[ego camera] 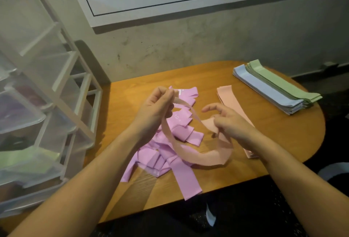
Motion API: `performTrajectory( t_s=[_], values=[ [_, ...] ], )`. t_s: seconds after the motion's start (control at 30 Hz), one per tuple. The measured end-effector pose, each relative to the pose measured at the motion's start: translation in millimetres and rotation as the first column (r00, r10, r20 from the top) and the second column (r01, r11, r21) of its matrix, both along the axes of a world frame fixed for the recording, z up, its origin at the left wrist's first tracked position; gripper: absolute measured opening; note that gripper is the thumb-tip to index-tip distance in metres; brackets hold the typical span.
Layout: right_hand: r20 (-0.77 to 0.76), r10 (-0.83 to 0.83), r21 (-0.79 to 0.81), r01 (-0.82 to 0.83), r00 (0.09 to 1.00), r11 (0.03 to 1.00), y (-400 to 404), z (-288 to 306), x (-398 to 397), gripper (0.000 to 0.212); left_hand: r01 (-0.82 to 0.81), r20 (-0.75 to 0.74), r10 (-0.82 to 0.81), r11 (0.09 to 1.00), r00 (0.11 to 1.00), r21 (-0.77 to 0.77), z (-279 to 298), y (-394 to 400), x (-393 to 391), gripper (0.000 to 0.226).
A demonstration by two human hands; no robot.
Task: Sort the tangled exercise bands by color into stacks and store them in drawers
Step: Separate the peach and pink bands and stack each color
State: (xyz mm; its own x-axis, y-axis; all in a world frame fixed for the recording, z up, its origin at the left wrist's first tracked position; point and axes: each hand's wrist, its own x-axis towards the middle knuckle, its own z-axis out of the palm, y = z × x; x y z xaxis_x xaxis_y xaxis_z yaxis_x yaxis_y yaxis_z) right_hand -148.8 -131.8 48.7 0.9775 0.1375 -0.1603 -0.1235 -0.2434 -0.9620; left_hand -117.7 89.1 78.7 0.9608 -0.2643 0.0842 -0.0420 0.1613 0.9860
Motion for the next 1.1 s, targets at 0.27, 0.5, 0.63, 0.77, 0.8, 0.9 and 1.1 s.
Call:
performTrajectory(
  t_s=[0.27,0.5,0.63,0.77,0.8,0.9,1.1],
  values=[
    [0.141,0.001,-0.038,0.004,0.99,0.999,9.0,2.5,-11.9,0.028,-0.07,0.069,0.071,0.997,0.995,-0.028,5.5,-33.8,-11.4,0.031],
    [0.35,-0.086,0.183,0.022,0.933,0.983,23.3,27.0,-22.7,0.013,-0.052,0.023,0.053,0.999,0.998,-0.01,13.5,-59.8,-23.6,0.043],
    [0.357,-0.196,0.246,0.11,0.913,0.963,23.7,33.2,-22.8,0.007,-0.04,0.027,0.04,0.999,0.999,-0.006,14.0,-64.7,-26.0,0.016],
    [0.31,-0.269,0.254,0.193,0.912,0.948,11.6,34.4,-20.7,0.005,-0.015,0.156,0.002,0.997,0.988,0.079,11.4,-65.3,-31.5,0.029],
    [0.297,-0.286,0.273,0.205,0.911,0.94,8.2,36.0,-19.8,0.008,-0.007,0.194,-0.013,0.994,0.981,0.106,10.8,-65.3,-31.4,0.037],
    [0.3,-0.298,0.312,0.202,0.906,0.928,0.5,43.7,-17.6,0.011,-0.046,0.193,0.015,0.986,0.981,0.158,9.3,-65.8,-26.6,0.043],
    [0.299,-0.317,0.39,0.188,0.9,0.902,-11.5,58.3,-12.0,0.01,-0.018,0.227,-0.037,0.972,0.973,0.234,16.7,-72.5,-22.4,0.021]
  ],
)
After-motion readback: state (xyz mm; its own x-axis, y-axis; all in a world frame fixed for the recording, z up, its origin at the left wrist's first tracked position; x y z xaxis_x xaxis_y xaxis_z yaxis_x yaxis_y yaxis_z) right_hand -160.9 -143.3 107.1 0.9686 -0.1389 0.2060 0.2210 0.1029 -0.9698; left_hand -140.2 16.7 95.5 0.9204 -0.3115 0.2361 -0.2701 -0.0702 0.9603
